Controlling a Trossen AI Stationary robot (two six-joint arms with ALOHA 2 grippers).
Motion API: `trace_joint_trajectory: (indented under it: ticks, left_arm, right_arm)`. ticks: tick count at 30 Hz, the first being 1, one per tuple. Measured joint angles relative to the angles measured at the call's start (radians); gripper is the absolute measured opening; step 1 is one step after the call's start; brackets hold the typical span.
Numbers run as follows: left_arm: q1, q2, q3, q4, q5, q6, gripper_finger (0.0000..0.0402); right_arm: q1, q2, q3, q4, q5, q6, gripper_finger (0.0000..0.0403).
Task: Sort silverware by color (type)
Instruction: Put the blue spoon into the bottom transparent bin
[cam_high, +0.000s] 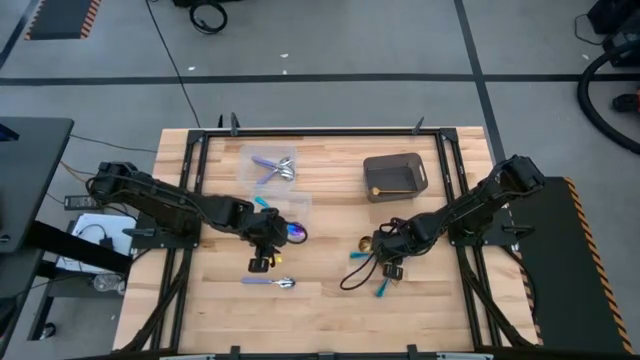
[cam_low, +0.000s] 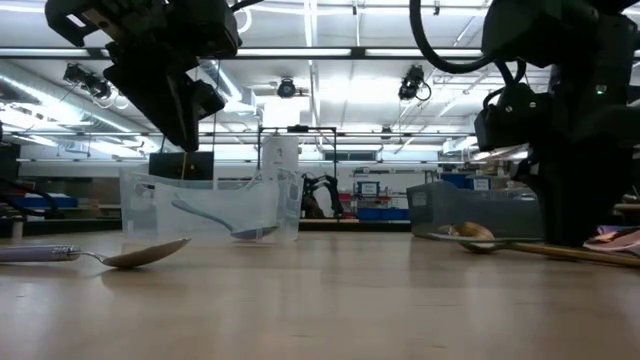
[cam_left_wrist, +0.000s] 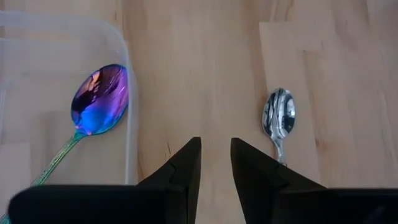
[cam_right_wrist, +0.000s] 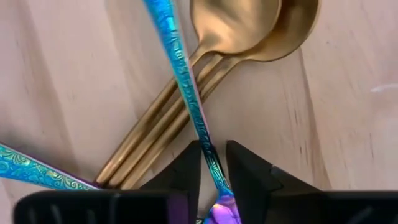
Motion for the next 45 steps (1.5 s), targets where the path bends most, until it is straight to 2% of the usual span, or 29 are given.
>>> trace_joint_trajectory:
  ticks: [9,22,26,35,45]
  left_arm:
    - [-0.035,0.000,0.000,0.020,0.001,-0.009,0.0094]
    - [-0.094,0.003,0.000,0.131,-0.039,0.117,0.0094]
    - [-0.109,0.013,0.000,0.205,-0.109,0.127,0.0109]
    - [-0.135,0.081,0.000,0.251,-0.312,0.211,0.0194]
    - [-0.167,0.193,-0.001,0.455,-0.642,0.483,0.0184]
  right_arm:
    - [-0.019,0.008,0.062,-0.084,-0.020,-0.070,0.0027]
    - [-0.062,0.007,0.176,-0.120,-0.045,-0.152,0.0037]
    - [-0.084,0.007,0.189,-0.047,-0.045,-0.146,0.0037]
    - [-0.137,0.006,0.186,0.150,-0.061,-0.087,0.0037]
    - [-0.201,0.005,0.186,0.241,-0.094,0.093,0.0037]
